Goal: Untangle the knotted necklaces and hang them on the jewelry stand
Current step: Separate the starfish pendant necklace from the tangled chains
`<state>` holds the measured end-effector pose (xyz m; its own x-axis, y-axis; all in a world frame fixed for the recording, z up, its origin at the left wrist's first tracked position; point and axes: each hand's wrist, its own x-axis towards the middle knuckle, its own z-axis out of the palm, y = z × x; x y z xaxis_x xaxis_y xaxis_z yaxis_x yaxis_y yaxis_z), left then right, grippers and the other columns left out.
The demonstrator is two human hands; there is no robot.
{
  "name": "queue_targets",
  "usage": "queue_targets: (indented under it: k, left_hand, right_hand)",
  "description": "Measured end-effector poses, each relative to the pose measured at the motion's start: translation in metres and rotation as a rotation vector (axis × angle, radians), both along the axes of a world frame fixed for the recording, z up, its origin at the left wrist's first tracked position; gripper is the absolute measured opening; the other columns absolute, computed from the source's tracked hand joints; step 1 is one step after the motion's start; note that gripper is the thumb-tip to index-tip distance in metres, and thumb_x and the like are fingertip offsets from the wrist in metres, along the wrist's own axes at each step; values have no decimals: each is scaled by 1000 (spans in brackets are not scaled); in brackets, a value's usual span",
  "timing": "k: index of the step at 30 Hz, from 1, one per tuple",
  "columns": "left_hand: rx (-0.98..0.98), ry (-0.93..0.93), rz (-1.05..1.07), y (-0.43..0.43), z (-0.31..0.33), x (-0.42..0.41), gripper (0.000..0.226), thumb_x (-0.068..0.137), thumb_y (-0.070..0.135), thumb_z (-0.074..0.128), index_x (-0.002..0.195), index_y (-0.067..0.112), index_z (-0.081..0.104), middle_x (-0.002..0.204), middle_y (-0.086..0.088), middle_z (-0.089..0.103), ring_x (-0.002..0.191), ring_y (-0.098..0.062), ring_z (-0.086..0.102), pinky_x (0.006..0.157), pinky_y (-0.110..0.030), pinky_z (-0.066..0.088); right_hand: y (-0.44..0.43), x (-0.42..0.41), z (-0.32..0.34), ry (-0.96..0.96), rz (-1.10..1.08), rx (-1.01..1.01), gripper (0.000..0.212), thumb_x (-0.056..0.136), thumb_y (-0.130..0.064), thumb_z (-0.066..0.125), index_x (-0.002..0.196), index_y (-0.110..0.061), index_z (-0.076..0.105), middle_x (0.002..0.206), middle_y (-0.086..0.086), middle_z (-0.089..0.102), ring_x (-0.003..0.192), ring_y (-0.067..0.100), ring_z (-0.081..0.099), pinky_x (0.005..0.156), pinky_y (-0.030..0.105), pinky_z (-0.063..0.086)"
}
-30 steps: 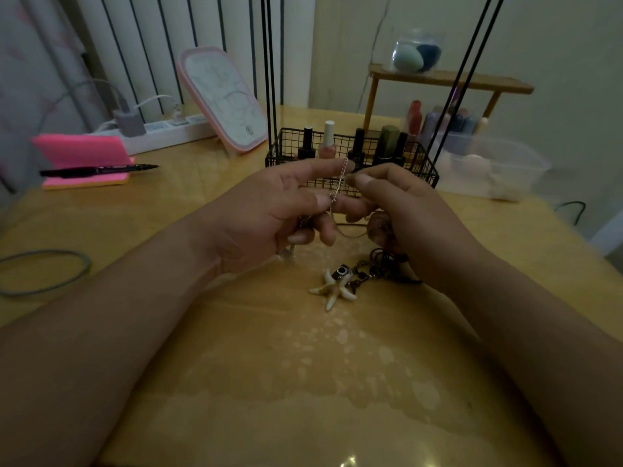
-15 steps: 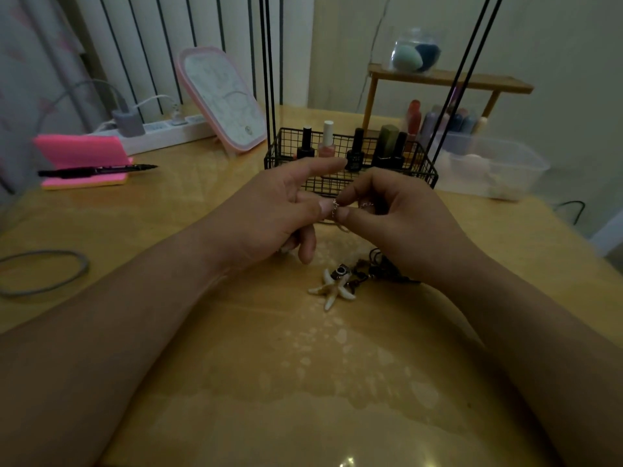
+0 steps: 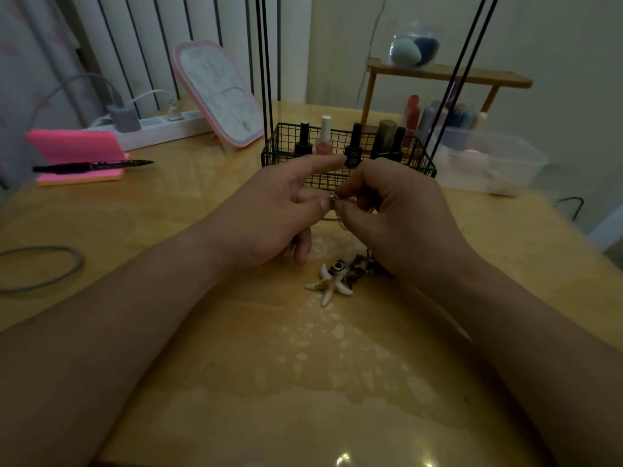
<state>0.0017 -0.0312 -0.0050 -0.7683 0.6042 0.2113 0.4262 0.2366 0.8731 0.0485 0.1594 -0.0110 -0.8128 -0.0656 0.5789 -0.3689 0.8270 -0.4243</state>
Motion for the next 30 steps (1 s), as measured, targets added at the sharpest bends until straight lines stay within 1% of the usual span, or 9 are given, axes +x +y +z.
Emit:
queue_targets:
  k: [3, 6, 9, 11, 18, 21, 24, 27, 30]
  left_hand:
    - [-31, 58, 26, 1, -1, 1, 42, 107, 11, 55, 145, 28, 53, 98, 2, 80, 52, -29, 67, 48, -30, 50]
    - [-58, 108, 60, 2, -3, 0, 22, 105, 14, 59, 125, 22, 65, 84, -11, 76, 48, -26, 62, 46, -27, 49]
    - [-68, 115, 71, 2, -3, -2, 8, 104, 16, 62, 109, 18, 67, 71, 6, 73, 45, -18, 58, 45, -23, 44]
    - [-67, 89, 75, 1, -2, -3, 4, 103, 17, 62, 105, 17, 66, 70, 14, 72, 49, -18, 61, 47, -23, 45]
    - [21, -20, 88, -3, -1, -6, 8, 103, 13, 59, 95, 11, 60, 71, 4, 70, 64, -17, 66, 52, -30, 43]
    - [68, -113, 81, -3, 1, -5, 11, 103, 13, 55, 94, 13, 61, 76, 0, 71, 61, -21, 59, 49, -25, 39]
    - [63, -160, 41, -2, 2, -5, 9, 107, 17, 53, 107, 14, 62, 84, -9, 75, 52, -20, 54, 45, -21, 37]
    - [22, -164, -33, -1, 2, -5, 13, 105, 18, 58, 117, 18, 63, 79, -11, 75, 47, -19, 56, 44, -20, 38]
    - [5, -160, -50, -1, 2, -3, 15, 103, 18, 63, 118, 19, 63, 78, -12, 76, 47, -21, 59, 42, -19, 38]
  right_hand:
    - [1, 0, 1, -8, -8, -4, 7, 92, -30, 75, 95, -29, 68, 79, -14, 55, 73, 4, 53, 61, 26, 42]
    - [2, -1, 0, -54, -5, -62, 8, 92, -29, 74, 97, -27, 70, 78, -9, 59, 70, 7, 54, 60, 26, 45]
    - [2, -1, 1, -121, 24, -146, 9, 92, -31, 74, 99, -28, 69, 76, -7, 60, 66, 6, 53, 57, 20, 43]
    - [1, 0, 3, -153, 46, -208, 13, 90, -36, 72, 99, -28, 67, 77, -5, 61, 66, 7, 53, 56, 22, 45]
    - [1, -1, 5, -268, 63, -297, 5, 94, -26, 69, 95, -22, 66, 81, -4, 64, 67, 7, 54, 59, 29, 47]
    - [4, -2, 9, -328, 103, -433, 6, 93, -21, 71, 91, -21, 65, 82, 4, 66, 57, 2, 48, 55, 24, 40]
    - [6, -1, 12, -360, 185, -569, 12, 85, -19, 74, 89, -21, 63, 84, 17, 66, 54, 3, 46, 51, 20, 37]
    - [7, 0, 13, -360, 234, -591, 13, 92, -6, 71, 92, -15, 62, 71, -2, 56, 54, 0, 45, 51, 14, 37]
    - [8, 0, 12, -345, 233, -579, 12, 94, -3, 67, 94, -14, 64, 69, -10, 55, 54, -2, 47, 52, 11, 38]
